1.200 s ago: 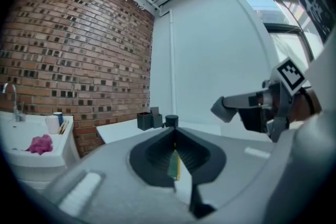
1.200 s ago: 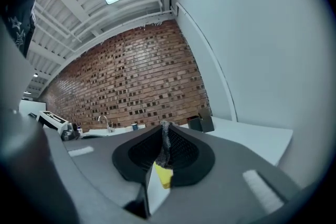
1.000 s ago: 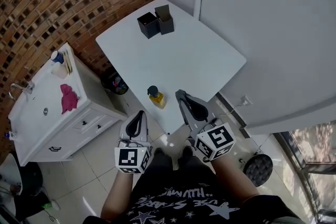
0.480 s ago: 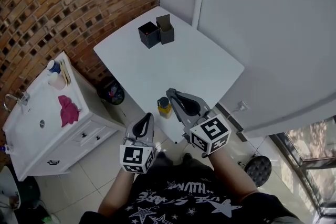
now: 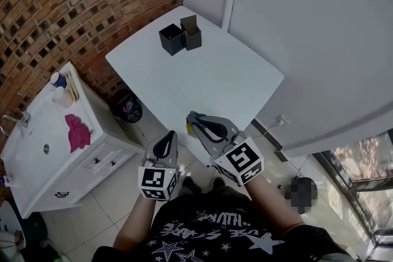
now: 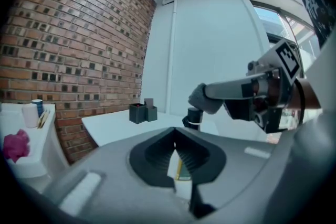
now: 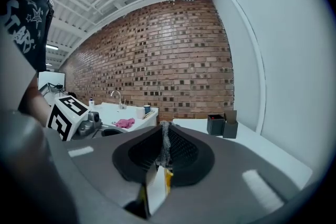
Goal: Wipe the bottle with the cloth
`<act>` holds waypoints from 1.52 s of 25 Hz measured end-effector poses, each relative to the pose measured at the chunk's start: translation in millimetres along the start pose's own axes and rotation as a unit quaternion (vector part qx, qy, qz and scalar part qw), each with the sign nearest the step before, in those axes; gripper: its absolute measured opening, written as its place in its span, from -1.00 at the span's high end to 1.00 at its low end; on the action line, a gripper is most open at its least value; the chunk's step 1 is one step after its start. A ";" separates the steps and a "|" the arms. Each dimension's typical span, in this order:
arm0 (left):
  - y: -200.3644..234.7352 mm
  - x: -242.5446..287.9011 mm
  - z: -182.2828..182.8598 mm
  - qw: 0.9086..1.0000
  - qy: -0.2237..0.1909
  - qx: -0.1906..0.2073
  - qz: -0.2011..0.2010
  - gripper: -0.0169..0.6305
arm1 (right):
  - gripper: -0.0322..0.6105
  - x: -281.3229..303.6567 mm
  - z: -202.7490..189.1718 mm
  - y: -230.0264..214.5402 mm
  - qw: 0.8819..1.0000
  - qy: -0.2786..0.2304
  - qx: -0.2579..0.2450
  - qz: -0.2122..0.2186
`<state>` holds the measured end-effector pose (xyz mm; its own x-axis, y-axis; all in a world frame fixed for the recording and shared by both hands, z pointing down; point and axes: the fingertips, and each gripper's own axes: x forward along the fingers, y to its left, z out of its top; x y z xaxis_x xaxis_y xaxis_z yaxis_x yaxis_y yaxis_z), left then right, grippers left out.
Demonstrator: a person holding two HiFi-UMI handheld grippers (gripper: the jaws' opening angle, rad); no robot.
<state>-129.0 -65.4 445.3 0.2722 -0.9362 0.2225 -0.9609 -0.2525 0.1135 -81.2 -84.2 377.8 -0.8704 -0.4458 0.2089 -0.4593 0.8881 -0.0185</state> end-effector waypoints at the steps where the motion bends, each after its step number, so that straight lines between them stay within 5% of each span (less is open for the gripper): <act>1: 0.8 0.4 -0.6 1.000 0.001 0.000 0.000 0.94 | 0.79 -0.9 -0.5 2.0 1.000 0.000 0.002 0.002; 11: 0.4 7.0 -8.5 1.000 0.009 -0.001 -0.012 0.94 | 0.79 -15.4 -2.6 5.1 1.000 -0.016 0.025 -0.003; 18: 16.5 8.1 -11.3 1.000 0.009 -0.006 0.008 0.94 | 0.79 -28.9 -22.3 41.5 0.996 0.008 -0.054 0.067; 24: 18.9 14.3 -12.4 1.000 0.011 -0.006 0.003 0.94 | 0.79 -6.3 -59.2 32.9 0.997 0.029 -0.056 0.032; 31: 23.6 19.0 -14.7 1.000 0.021 -0.001 0.000 0.94 | 0.79 11.0 -83.8 36.3 0.988 0.063 -0.135 0.029; 38: 27.9 20.4 -19.3 1.000 0.030 -0.008 0.000 0.94 | 0.79 17.8 -112.0 41.4 0.981 0.100 -0.162 0.036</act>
<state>-149.3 -86.9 471.7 0.2754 -0.9196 0.2800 -0.9601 -0.2483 0.1286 -95.9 -42.9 490.3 -0.8314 -0.3787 0.4066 -0.2894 0.9198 0.2650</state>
